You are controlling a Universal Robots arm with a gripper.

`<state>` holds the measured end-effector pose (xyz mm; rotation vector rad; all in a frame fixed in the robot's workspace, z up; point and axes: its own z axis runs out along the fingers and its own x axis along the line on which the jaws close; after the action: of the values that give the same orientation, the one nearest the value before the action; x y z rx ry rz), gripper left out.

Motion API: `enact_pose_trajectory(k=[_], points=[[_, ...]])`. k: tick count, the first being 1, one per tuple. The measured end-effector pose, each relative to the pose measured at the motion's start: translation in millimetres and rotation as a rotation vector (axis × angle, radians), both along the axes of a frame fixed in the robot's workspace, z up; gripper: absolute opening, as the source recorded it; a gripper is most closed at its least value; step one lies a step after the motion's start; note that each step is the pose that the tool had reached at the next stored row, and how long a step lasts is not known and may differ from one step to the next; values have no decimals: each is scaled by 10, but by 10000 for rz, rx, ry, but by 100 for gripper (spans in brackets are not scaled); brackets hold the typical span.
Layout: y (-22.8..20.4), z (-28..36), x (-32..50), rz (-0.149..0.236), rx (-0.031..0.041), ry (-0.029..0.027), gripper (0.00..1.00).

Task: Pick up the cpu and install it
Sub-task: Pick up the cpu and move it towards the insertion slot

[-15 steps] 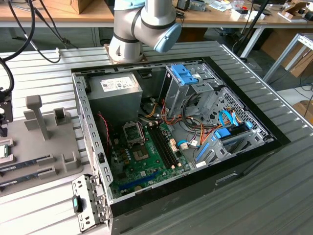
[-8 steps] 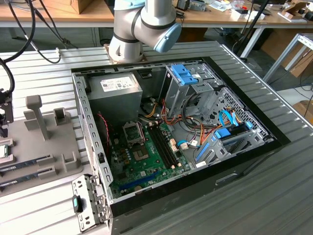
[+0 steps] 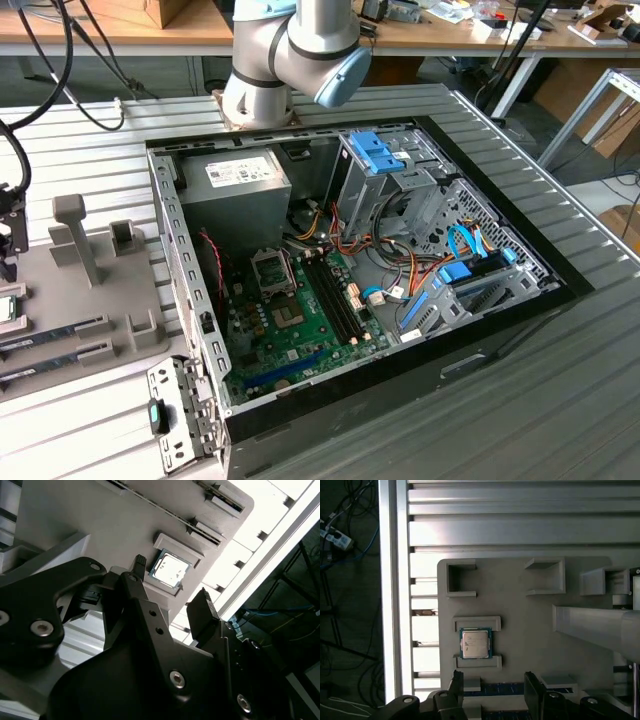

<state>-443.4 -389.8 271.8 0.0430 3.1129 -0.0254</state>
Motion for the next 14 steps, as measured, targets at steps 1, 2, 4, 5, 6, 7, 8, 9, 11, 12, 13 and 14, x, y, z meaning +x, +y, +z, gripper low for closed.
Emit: enact_pose_trajectory(k=[1, 2, 4, 5, 6, 7, 8, 9, 11, 12, 13, 14], points=[[0, -2, 0, 0, 0, 0, 60], [0, -6, 0, 0, 0, 0, 60], [0, -11, 0, 0, 0, 0, 60], [0, -15, 0, 0, 0, 0, 60], [0, -18, 0, 0, 0, 0, 60], [0, -20, 0, 0, 0, 0, 60], [0, -25, 0, 0, 0, 0, 60], [0, -27, 0, 0, 0, 0, 60], [0, -33, 0, 0, 0, 0, 60], [0, -36, 0, 0, 0, 0, 60], [0, -38, 0, 0, 0, 0, 60], [0, -40, 0, 0, 0, 1, 60]])
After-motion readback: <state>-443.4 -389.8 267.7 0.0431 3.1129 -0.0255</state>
